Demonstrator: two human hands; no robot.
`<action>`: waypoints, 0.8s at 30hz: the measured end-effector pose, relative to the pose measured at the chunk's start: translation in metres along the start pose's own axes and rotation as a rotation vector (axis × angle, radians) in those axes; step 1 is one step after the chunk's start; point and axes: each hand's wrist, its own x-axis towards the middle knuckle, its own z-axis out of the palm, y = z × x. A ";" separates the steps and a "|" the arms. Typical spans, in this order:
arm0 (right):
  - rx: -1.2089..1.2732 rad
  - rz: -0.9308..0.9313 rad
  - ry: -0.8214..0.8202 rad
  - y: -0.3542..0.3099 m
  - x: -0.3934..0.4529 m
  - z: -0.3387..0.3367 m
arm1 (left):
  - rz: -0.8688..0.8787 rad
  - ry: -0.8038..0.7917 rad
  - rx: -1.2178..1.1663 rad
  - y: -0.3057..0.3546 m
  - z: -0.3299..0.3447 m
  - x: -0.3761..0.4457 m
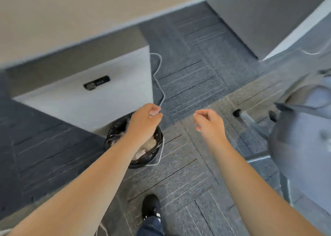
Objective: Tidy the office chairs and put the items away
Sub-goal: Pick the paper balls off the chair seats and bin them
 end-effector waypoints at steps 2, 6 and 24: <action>0.054 -0.004 0.060 -0.014 -0.009 -0.039 | 0.065 -0.029 0.013 0.039 0.011 -0.005; 0.157 -0.020 0.242 -0.024 -0.023 -0.126 | 0.185 -0.104 0.026 0.112 0.053 -0.017; 0.267 0.189 0.574 0.156 -0.055 -0.477 | 0.277 -0.447 0.232 0.262 0.384 -0.103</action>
